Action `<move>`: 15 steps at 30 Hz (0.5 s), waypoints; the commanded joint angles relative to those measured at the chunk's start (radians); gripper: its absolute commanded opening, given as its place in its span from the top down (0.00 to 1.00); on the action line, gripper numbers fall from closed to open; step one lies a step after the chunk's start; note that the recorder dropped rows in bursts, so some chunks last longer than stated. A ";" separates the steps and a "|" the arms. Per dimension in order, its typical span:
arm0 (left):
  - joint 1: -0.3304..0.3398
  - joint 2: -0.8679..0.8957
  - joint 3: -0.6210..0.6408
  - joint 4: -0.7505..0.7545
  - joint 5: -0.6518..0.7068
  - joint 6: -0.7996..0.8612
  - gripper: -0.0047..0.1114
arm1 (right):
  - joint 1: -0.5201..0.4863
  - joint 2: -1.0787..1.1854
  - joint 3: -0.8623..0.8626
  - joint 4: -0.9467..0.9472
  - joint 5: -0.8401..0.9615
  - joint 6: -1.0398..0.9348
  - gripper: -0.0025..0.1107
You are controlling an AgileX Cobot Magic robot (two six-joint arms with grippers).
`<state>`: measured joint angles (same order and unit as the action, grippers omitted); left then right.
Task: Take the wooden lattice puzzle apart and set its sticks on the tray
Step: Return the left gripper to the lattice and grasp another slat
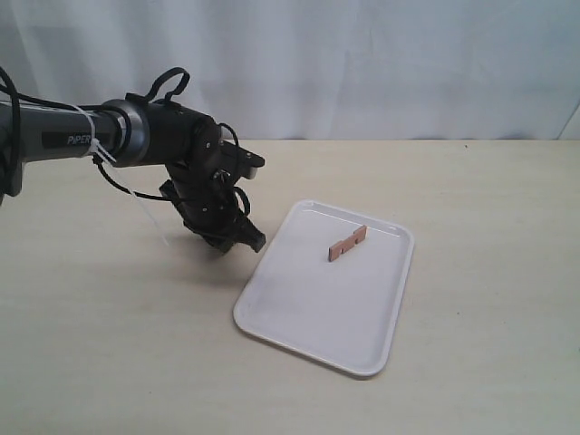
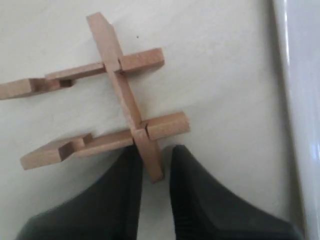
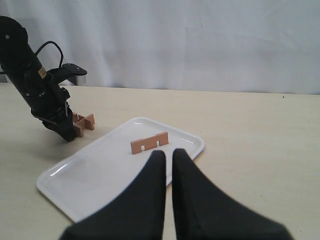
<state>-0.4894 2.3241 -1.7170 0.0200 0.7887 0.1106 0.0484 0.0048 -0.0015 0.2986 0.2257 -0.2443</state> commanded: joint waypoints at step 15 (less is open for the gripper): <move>0.000 0.000 -0.010 0.005 -0.014 -0.008 0.92 | 0.001 -0.005 0.001 0.000 0.004 -0.003 0.94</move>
<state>-0.4894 2.3241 -1.7170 0.0200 0.7783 0.1106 0.0484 0.0048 -0.0015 0.2986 0.2257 -0.2443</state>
